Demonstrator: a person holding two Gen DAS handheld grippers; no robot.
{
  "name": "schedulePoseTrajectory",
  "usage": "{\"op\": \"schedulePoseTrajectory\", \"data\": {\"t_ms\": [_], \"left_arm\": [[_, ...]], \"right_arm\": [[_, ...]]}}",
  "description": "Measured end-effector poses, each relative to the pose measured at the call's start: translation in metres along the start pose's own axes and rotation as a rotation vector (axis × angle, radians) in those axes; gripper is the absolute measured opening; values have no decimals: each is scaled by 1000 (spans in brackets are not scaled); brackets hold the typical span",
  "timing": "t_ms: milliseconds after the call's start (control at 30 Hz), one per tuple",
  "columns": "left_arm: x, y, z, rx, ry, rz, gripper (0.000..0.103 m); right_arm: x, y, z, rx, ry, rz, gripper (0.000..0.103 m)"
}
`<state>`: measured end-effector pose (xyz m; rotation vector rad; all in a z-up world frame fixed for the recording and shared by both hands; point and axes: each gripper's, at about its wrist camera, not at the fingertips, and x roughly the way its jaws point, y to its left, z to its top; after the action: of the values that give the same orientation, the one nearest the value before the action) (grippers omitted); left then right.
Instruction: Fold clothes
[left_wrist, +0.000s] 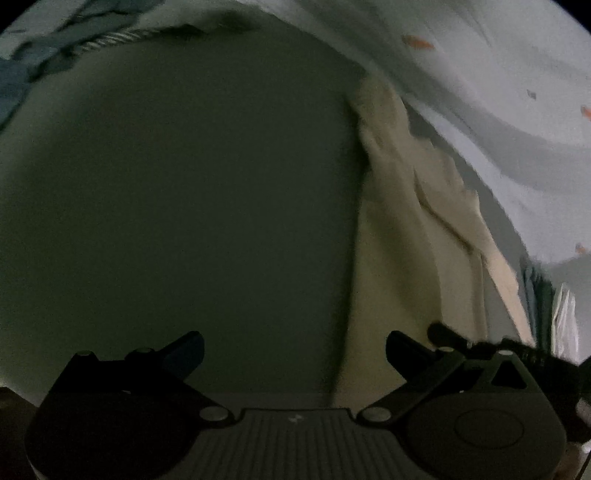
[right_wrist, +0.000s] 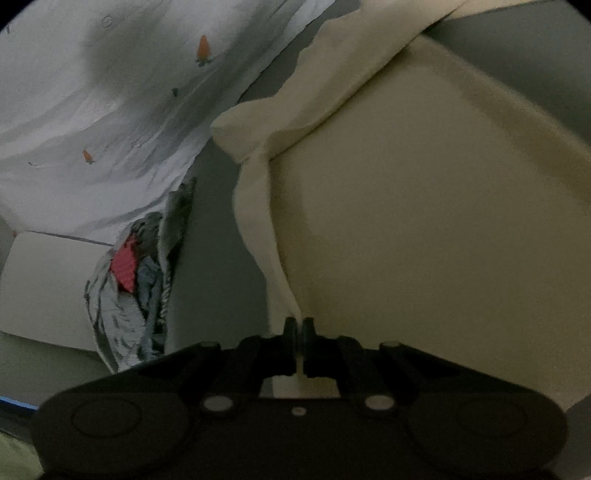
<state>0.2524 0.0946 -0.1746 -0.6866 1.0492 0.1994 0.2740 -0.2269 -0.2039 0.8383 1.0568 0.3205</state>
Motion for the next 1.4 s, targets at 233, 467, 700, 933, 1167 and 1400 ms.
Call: {"op": "schedulePoseTrajectory", "data": {"t_ms": [233,467,700,933,1167,1400], "left_arm": [[29,-35,-28,38,60,106,103],[37,-42,-27,-24,60,214,103],[25,-11,15,-224,-42,205,103],[41,-17,89,-189,-156,158,102],[81,-39,178,-89,-227,70,81],[126,-57,236,-69,-260,-31,62]], "right_arm": [[5,-19,21,-159,94,-72,3],[12,-22,31,-257,195,-80,5],[-22,-39,72,-213,57,-131,31],[-64,-74,147,-97,-194,-222,32],[-88,-90,224,-75,-414,-421,36],[-69,-113,264,-93,-393,-558,44]]}}
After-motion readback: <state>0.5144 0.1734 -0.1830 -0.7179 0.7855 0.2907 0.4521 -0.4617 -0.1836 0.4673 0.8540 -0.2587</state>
